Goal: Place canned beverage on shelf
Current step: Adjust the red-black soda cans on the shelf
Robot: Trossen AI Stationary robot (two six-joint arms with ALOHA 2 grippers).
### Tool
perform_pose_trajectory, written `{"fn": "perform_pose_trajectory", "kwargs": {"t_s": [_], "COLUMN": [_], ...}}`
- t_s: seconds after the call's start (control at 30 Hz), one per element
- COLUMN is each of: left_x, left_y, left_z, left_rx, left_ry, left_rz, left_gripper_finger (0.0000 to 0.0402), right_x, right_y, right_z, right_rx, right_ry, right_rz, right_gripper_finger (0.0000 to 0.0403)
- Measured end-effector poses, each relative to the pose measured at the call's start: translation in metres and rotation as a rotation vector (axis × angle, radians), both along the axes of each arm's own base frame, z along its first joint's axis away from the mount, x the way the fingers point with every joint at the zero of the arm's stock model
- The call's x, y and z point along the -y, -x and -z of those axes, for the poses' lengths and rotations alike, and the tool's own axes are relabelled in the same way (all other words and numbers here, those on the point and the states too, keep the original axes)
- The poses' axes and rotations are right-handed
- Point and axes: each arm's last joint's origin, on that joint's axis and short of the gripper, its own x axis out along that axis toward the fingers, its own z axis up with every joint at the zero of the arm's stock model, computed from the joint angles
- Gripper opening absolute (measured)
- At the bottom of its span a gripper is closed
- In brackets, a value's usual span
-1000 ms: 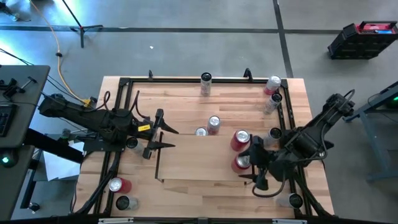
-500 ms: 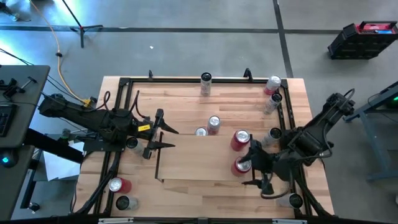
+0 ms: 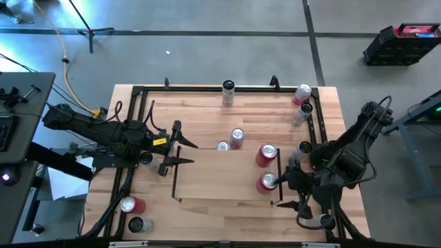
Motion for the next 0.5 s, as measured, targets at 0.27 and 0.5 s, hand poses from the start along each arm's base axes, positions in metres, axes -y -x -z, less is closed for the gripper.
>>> {"fn": "perform_pose_trajectory", "kwargs": {"t_s": [0.27,0.5], "left_x": [0.0,0.0], "left_y": [0.0,0.0], "left_z": [0.0,0.0001], "left_rx": [0.0,0.001], "left_ry": [0.0,-0.006], "left_rz": [0.0,0.0], "left_gripper_finger": [0.0216,0.0216], "right_x": [0.0019,0.0057], "right_y": [0.0001,0.0022], "right_z": [-0.0001,-0.005], "right_rx": [0.01,0.053], "right_ry": [0.028,0.056], "right_rz": [0.009,0.0], "right_gripper_finger": [0.0344,0.0344]}}
